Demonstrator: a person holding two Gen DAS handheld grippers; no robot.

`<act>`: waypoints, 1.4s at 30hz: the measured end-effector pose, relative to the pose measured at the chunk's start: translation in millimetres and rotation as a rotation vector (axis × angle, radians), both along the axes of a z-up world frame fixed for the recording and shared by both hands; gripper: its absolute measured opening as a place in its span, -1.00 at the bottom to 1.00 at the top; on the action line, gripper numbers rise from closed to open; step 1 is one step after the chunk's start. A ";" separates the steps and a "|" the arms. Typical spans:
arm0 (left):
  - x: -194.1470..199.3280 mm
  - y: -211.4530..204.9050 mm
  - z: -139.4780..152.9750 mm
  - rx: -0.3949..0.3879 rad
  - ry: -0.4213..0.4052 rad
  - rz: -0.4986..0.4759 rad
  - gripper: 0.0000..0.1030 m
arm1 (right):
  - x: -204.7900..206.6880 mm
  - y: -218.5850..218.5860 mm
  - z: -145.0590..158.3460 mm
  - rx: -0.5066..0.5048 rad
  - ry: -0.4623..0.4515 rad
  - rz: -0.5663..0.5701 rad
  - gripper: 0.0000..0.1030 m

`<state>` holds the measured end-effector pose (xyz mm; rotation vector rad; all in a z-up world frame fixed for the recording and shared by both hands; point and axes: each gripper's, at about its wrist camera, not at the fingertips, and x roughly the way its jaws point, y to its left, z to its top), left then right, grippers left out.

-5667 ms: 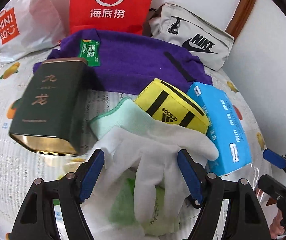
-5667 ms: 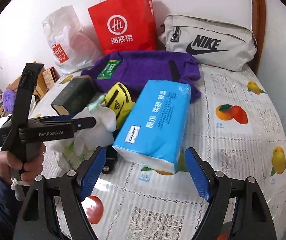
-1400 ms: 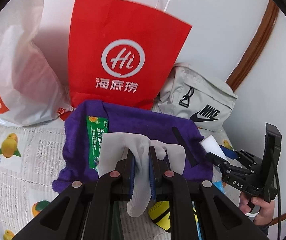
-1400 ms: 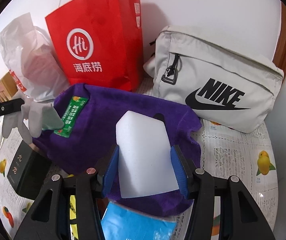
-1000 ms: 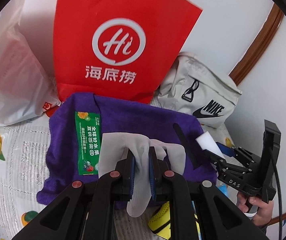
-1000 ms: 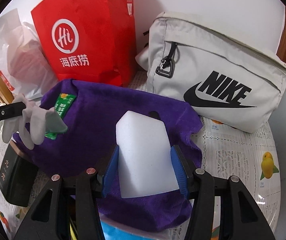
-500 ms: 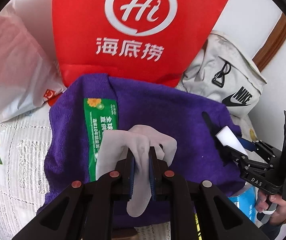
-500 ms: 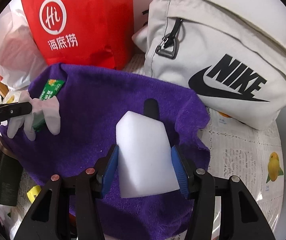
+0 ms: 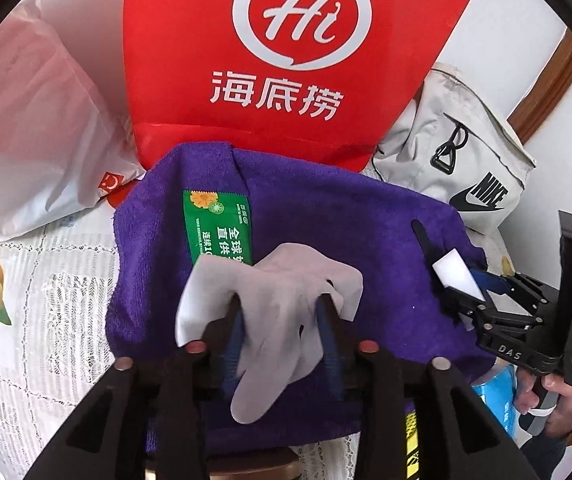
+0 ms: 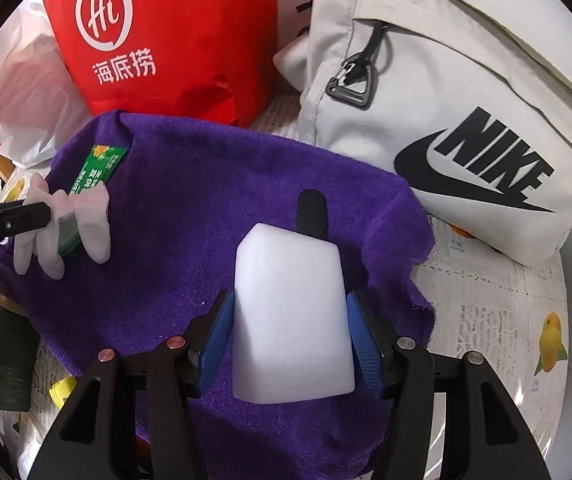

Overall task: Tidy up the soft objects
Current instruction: 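Lower the foam block onto the towel with the right gripper while the left lowers the glove, then grasp the yellow Adidas pouch with the right gripper while the left gripper moves toward the mesh bag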

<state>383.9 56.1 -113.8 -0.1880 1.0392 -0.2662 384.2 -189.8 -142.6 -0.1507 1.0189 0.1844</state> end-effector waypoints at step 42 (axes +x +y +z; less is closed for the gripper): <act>-145.8 37.5 48.3 -0.015 -0.052 0.081 0.34 | -130.4 87.1 0.5 0.009 -0.057 0.277 0.52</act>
